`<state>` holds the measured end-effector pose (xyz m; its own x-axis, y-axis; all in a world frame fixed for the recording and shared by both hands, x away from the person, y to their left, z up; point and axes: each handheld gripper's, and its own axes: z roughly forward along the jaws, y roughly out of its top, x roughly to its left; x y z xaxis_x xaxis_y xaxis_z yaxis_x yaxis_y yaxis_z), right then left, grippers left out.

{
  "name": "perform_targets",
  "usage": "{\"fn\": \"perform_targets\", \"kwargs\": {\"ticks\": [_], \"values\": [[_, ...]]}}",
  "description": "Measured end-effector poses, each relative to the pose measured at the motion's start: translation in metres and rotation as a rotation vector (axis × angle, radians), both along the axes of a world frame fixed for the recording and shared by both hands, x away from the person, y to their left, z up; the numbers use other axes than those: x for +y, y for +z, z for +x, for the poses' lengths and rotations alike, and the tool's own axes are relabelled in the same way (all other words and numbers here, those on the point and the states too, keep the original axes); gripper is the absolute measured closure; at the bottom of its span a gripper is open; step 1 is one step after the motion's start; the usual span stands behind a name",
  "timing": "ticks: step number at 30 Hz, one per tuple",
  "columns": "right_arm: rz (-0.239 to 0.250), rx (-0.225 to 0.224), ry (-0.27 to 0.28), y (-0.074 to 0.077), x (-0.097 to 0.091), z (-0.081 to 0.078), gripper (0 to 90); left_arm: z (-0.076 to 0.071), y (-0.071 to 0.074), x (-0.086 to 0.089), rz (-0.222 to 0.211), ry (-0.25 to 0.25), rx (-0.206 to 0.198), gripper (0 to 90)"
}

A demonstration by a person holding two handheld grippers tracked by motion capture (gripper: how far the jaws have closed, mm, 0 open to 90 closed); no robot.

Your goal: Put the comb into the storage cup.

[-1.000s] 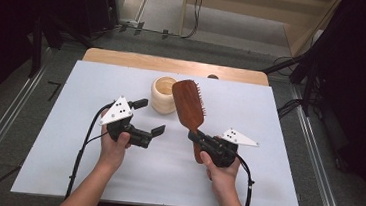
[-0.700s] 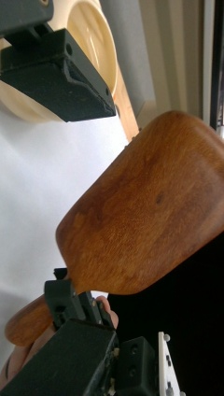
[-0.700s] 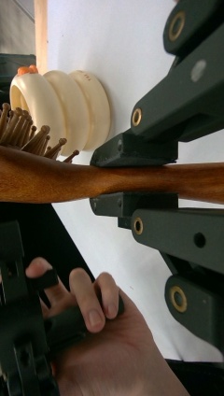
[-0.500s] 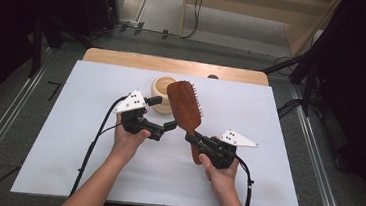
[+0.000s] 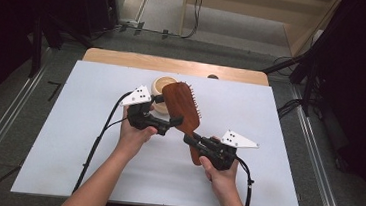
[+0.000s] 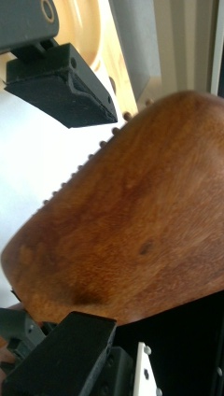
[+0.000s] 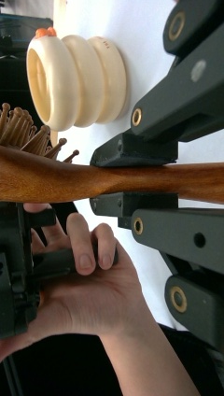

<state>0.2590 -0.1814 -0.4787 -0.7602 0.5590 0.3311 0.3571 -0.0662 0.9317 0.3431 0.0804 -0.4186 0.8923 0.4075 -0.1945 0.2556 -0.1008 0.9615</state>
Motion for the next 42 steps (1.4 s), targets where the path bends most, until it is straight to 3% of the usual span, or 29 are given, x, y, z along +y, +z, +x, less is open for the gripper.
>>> {"fn": "perform_targets", "kwargs": {"ticks": [12, 19, 25, 29, 30, 33, 37, 42], "values": [[0.013, -0.039, 0.048, 0.001, 0.001, -0.002, 76.7, 0.001, 0.005, -0.005, -0.061, -0.099, 0.009, 5.7], [0.055, -0.056, 0.092, 0.0, 0.002, -0.003, 76.7, -0.002, 0.005, -0.007, -0.079, -0.163, 0.023, 8.8], [0.085, -0.056, 0.11, -0.002, 0.001, -0.002, 76.6, -0.001, 0.009, -0.006, -0.094, -0.202, 0.065, 21.0], [0.094, -0.057, 0.104, -0.004, -0.001, 0.0, 75.9, -0.001, 0.011, -0.003, -0.098, -0.202, 0.07, 35.6], [0.102, -0.053, 0.108, -0.006, -0.003, 0.001, 75.4, -0.001, 0.012, -0.002, -0.096, -0.2, 0.07, 35.6], [0.109, -0.05, 0.115, -0.01, -0.005, 0.003, 75.0, -0.001, 0.011, -0.003, -0.104, -0.241, 0.094, 44.1], [0.077, -0.061, 0.097, -0.01, -0.006, 0.003, 71.6, 0.001, 0.01, -0.002, -0.142, -0.297, 0.128, 54.9], [0.024, -0.07, 0.065, -0.007, -0.004, 0.002, 70.6, -0.004, 0.015, -0.005, -0.118, -0.297, 0.109, 60.5]]}}
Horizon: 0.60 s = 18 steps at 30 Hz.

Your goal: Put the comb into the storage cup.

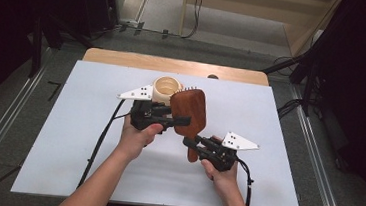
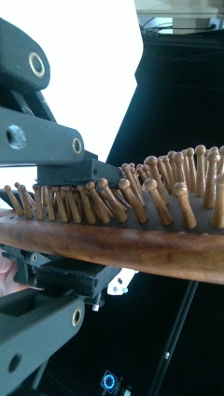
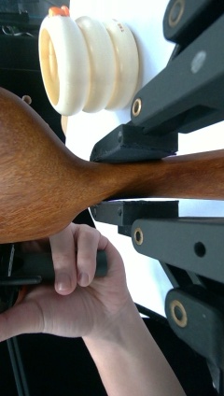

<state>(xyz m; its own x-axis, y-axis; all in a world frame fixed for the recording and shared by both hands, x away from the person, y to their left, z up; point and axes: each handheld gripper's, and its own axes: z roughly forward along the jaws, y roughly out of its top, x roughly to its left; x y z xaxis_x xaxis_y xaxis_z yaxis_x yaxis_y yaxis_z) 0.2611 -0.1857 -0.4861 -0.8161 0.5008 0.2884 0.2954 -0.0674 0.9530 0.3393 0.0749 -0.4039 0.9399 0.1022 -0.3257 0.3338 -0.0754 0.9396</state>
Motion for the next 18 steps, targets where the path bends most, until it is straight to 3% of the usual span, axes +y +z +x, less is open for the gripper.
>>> {"fn": "perform_targets", "kwargs": {"ticks": [3, 7, 9, 13, 16, 17, 18], "values": [[0.0, 0.005, -0.011, 0.002, 0.0, 0.0, 68.8, 0.0, 0.001, 0.001, 0.003, 0.012, -0.002, 60.6], [-0.053, 0.001, -0.069, 0.006, -0.001, -0.001, 53.9, -0.003, 0.003, 0.001, 0.02, 0.03, -0.018, 60.6], [-0.062, 0.0, -0.077, 0.007, -0.001, -0.001, 52.0, -0.004, 0.005, 0.002, 0.025, 0.037, -0.026, 60.6], [-0.115, 0.016, -0.169, 0.012, -0.002, -0.001, 26.2, -0.005, 0.009, 0.006, 0.026, 0.072, -0.019, 60.6], [-0.131, 0.017, -0.204, 0.013, -0.003, -0.002, 18.9, -0.006, 0.011, 0.008, 0.04, 0.107, -0.034, 60.5], [-0.14, 0.018, -0.24, 0.015, -0.006, -0.002, 11.0, -0.006, 0.013, 0.009, 0.047, 0.123, -0.042, 60.6], [-0.14, 0.018, -0.24, 0.015, -0.006, -0.002, 11.0, -0.006, 0.013, 0.009, 0.047, 0.123, -0.042, 60.6]]}}
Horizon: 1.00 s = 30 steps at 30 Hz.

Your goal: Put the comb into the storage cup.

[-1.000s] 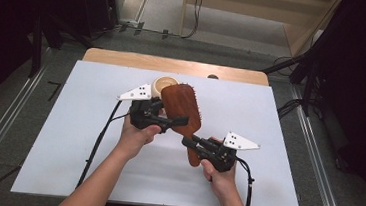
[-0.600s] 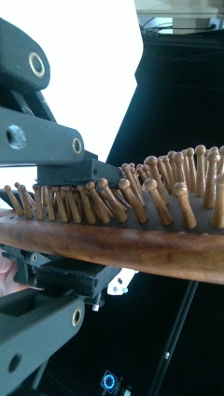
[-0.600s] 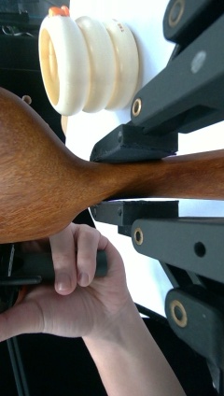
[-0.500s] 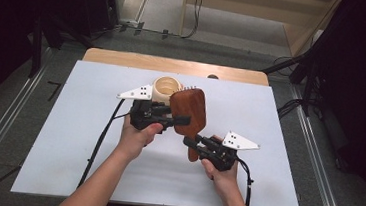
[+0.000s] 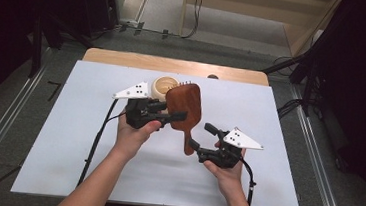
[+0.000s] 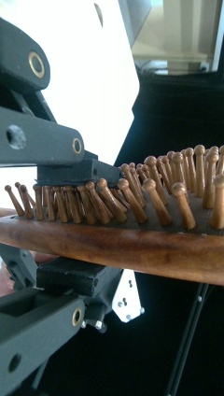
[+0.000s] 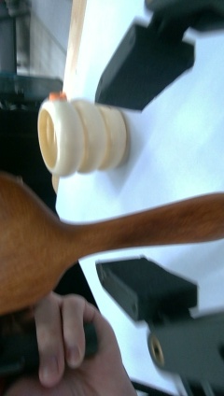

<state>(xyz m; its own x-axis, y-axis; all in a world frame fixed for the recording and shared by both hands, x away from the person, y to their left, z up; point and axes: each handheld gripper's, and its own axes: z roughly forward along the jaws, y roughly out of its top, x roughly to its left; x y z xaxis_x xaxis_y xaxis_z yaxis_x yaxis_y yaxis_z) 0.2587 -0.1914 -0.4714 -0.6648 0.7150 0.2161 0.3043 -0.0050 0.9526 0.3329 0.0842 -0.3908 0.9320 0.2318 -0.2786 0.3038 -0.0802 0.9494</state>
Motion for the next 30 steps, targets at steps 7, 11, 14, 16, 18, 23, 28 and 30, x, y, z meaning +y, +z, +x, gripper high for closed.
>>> {"fn": "perform_targets", "kwargs": {"ticks": [7, 11, 14, 16, 18, 23, 28, 30], "values": [[-0.052, 0.004, -0.084, -0.004, -0.014, -0.002, 0.0, -0.002, 0.005, 0.006, 0.011, 0.038, -0.012, 60.6], [-0.057, 0.008, -0.099, -0.008, -0.02, -0.004, 0.0, -0.002, 0.008, 0.01, 0.017, 0.048, -0.021, 60.6], [-0.078, -0.004, -0.124, -0.012, -0.027, -0.006, 0.0, -0.002, 0.009, 0.013, 0.021, 0.06, -0.023, 60.6], [-0.078, 0.0, -0.131, -0.015, -0.032, -0.008, 0.0, -0.002, 0.01, 0.015, 0.024, 0.068, -0.025, 60.6], [-0.076, 0.001, -0.145, -0.017, -0.036, -0.01, 0.0, -0.002, 0.011, 0.017, 0.027, 0.077, -0.029, 60.6], [-0.106, -0.008, -0.171, -0.022, -0.049, -0.015, 0.0, -0.002, 0.014, 0.021, 0.033, 0.092, -0.03, 60.6], [-0.113, -0.013, -0.185, -0.029, -0.063, -0.02, 0.0, 0.0, 0.015, 0.028, 0.04, 0.113, -0.03, 60.6], [-0.122, -0.008, -0.188, -0.03, -0.067, -0.022, 0.0, -0.001, 0.016, 0.029, 0.036, 0.122, -0.03, 60.6]]}}
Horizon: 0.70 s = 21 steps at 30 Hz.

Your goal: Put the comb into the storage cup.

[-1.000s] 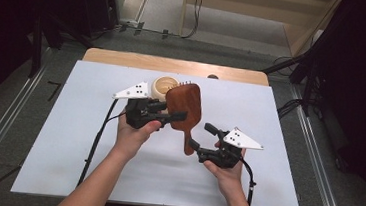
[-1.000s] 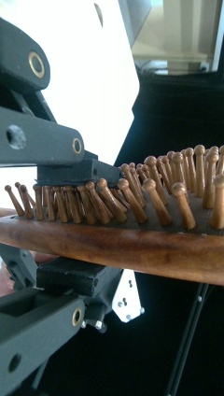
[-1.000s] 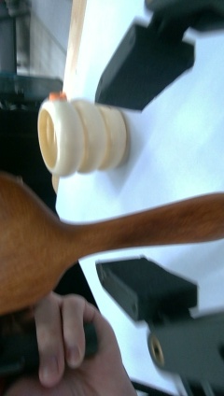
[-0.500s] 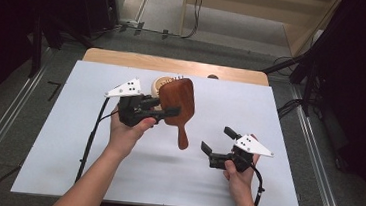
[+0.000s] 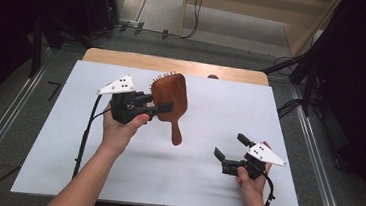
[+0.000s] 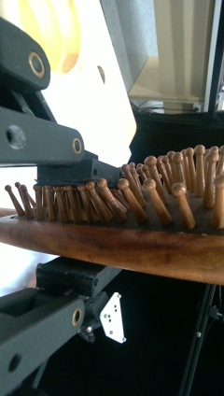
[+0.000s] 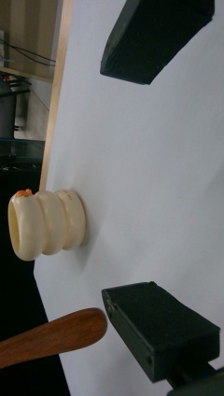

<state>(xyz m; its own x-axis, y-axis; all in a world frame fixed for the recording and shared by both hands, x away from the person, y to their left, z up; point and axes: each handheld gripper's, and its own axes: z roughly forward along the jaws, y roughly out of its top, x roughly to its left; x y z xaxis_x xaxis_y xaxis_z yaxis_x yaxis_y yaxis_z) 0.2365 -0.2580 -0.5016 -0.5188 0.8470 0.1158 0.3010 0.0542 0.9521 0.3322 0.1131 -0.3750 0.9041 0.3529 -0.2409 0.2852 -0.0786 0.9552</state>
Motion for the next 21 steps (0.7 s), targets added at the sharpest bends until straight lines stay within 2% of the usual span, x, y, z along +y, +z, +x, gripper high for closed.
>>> {"fn": "perform_targets", "kwargs": {"ticks": [3, 13, 17, 19, 21], "values": [[-0.022, 0.002, 0.0, -0.003, -0.006, -0.003, 0.0, 0.0, 0.001, 0.002, 0.0, 0.013, -0.001, 60.6], [-0.052, -0.001, 0.002, -0.002, -0.022, -0.015, 0.0, 0.003, 0.005, 0.012, 0.0, 0.048, -0.005, 60.6], [-0.045, 0.007, -0.02, -0.004, -0.031, -0.021, 0.0, 0.004, 0.006, 0.014, -0.004, 0.068, -0.007, 60.6], [-0.022, 0.012, -0.031, -0.004, -0.037, -0.024, 0.0, 0.004, 0.006, 0.015, -0.003, 0.079, -0.01, 60.6], [-0.031, 0.006, -0.039, -0.004, -0.042, -0.027, 0.0, 0.006, 0.007, 0.016, -0.004, 0.087, -0.011, 60.6]]}}
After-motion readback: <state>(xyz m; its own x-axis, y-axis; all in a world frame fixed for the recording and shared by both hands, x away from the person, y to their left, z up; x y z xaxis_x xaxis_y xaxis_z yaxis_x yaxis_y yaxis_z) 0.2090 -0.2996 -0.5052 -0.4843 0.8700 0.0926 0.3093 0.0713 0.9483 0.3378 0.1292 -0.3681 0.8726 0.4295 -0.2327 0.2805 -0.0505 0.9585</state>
